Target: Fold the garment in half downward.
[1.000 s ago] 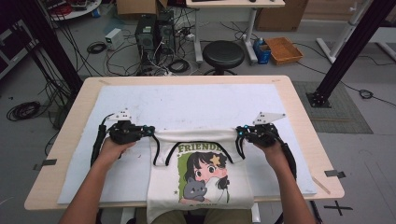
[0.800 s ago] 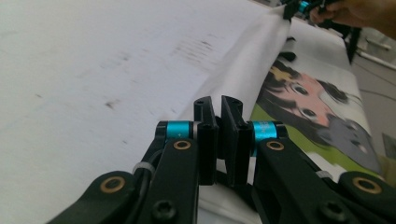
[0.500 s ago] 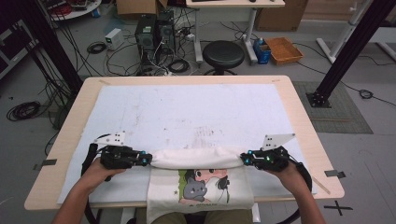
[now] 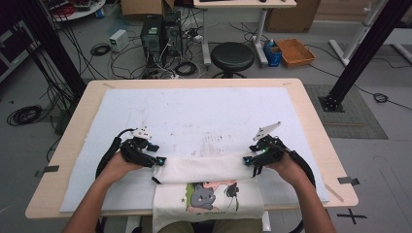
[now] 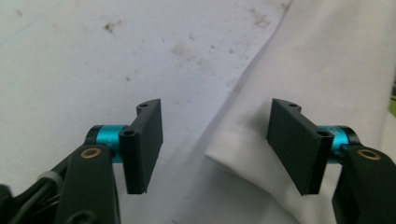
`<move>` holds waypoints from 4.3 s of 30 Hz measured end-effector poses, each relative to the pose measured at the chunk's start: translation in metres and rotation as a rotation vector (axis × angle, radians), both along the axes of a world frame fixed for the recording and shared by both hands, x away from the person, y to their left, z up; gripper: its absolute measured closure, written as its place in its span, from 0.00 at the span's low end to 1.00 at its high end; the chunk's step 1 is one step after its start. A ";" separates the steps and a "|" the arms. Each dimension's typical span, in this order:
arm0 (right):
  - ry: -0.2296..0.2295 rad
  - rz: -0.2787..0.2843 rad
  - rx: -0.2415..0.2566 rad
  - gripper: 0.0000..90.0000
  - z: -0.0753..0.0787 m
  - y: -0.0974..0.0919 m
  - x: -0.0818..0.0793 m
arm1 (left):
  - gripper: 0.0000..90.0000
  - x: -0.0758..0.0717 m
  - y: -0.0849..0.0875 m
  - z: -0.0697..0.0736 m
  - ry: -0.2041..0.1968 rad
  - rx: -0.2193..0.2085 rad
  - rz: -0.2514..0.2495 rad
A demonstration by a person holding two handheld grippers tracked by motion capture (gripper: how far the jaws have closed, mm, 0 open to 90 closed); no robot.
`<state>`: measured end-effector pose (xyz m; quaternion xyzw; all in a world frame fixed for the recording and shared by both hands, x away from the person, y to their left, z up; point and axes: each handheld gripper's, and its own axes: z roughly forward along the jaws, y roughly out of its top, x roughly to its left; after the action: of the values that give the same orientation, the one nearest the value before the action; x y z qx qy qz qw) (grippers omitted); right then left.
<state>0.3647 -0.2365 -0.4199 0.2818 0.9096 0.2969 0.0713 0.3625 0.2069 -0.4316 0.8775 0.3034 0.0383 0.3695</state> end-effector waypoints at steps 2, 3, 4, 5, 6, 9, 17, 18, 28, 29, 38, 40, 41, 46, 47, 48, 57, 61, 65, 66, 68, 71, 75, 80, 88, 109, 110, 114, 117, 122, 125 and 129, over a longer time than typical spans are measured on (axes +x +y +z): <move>0.024 0.000 0.021 0.51 -0.009 0.000 0.001 | 0.40 0.000 -0.001 -0.005 0.026 -0.008 -0.001; 0.025 0.004 0.037 0.58 -0.011 -0.001 0.000 | 0.45 -0.002 -0.001 -0.006 0.008 -0.001 0.000; 0.027 0.022 0.048 0.69 -0.011 -0.002 -0.001 | 0.57 -0.004 0.000 -0.005 0.000 -0.003 -0.011; 0.022 0.038 0.047 0.78 -0.010 -0.003 -0.003 | 0.87 -0.004 0.002 -0.005 0.010 -0.017 -0.045; 0.013 0.053 0.046 0.87 -0.009 -0.003 -0.005 | 0.94 -0.005 0.002 -0.005 0.005 -0.020 -0.032; -0.044 0.035 0.031 0.92 -0.003 -0.002 -0.004 | 0.96 0.001 0.007 0.000 -0.028 -0.058 0.021; -0.209 -0.125 0.034 0.92 0.008 0.011 0.032 | 0.96 0.041 0.015 0.013 -0.090 -0.091 0.163; -0.222 -0.144 0.030 0.92 0.008 0.013 0.037 | 0.96 0.044 0.015 0.013 -0.099 -0.089 0.178; -0.208 -0.210 0.039 0.57 0.010 0.011 0.032 | 0.52 0.027 0.020 0.011 -0.016 -0.107 0.209; -0.198 -0.198 0.027 0.57 0.010 0.009 0.028 | 0.52 0.022 0.019 0.011 -0.002 -0.094 0.198; -0.089 -0.164 -0.032 0.88 -0.006 0.007 0.020 | 0.82 0.004 0.010 -0.005 0.055 -0.058 0.168; -0.100 -0.165 -0.009 0.93 -0.003 0.005 0.016 | 0.90 0.000 0.012 -0.003 0.033 -0.057 0.154; -0.111 -0.159 -0.002 0.94 -0.001 0.004 0.013 | 0.92 -0.003 0.014 -0.002 0.026 -0.078 0.150; -0.122 -0.109 0.019 0.94 0.010 -0.005 -0.006 | 0.93 -0.019 0.025 0.005 0.004 -0.133 0.106; -0.122 -0.095 0.021 0.94 0.012 -0.007 -0.010 | 0.93 -0.024 0.028 0.007 0.003 -0.149 0.087; -0.113 -0.083 0.028 0.94 0.014 -0.008 -0.018 | 0.93 -0.027 0.029 0.008 0.003 -0.166 0.079; -0.076 -0.012 0.033 0.94 0.024 -0.020 -0.068 | 0.93 -0.074 0.038 0.008 0.021 -0.239 -0.104; -0.038 0.049 0.001 0.94 0.019 -0.022 -0.086 | 0.93 -0.086 0.037 0.002 0.053 -0.222 -0.180; -0.019 0.083 0.002 0.87 0.016 -0.024 -0.094 | 0.86 -0.089 0.038 0.003 0.043 -0.255 -0.236; -0.032 0.076 0.016 0.78 0.017 -0.024 -0.094 | 0.75 -0.088 0.037 0.006 0.015 -0.259 -0.212; -0.095 0.050 0.042 0.62 0.021 -0.023 -0.090 | 0.52 -0.079 0.037 0.012 -0.016 -0.272 -0.116; -0.188 -0.019 0.081 0.54 0.027 -0.021 -0.077 | 0.51 -0.060 0.035 0.021 -0.099 -0.234 0.024; -0.192 -0.130 0.056 0.47 0.027 -0.013 -0.043 | 0.45 -0.026 0.023 0.020 -0.089 -0.113 0.134; -0.087 -0.134 0.044 0.45 0.010 0.001 -0.002 | 0.45 0.001 0.007 0.001 -0.002 -0.054 0.114; 0.015 -0.063 0.010 0.93 -0.007 0.005 0.010 | 0.94 -0.001 0.004 -0.003 -0.012 -0.028 0.052; -0.197 -0.222 -0.026 0.93 0.000 0.022 0.064 | 0.94 0.053 0.013 0.007 -0.118 -0.057 0.204; -0.193 -0.230 -0.029 0.83 -0.002 0.023 0.064 | 0.87 0.053 0.013 0.007 -0.108 -0.064 0.217; -0.193 -0.261 0.022 0.54 0.001 0.015 0.057 | 0.53 0.045 0.020 0.011 -0.067 -0.107 0.239; -0.186 -0.268 0.067 0.43 0.008 0.005 0.042 | 0.48 0.030 0.027 0.015 -0.067 -0.125 0.238; -0.130 -0.216 0.071 0.51 0.012 -0.008 0.009 | 0.48 0.000 0.029 0.011 -0.024 -0.125 0.218; -0.078 -0.184 0.035 0.57 0.006 -0.008 -0.007 | 0.52 -0.018 0.027 0.002 0.010 -0.138 0.207; -0.061 -0.170 -0.008 0.59 -0.002 -0.005 -0.015 | 0.58 -0.030 0.022 -0.005 0.016 -0.139 0.184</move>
<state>0.3496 -0.2419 -0.4220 0.3484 0.8809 0.2948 0.1251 0.3320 0.2285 -0.4370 0.8184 0.3875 0.0440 0.4221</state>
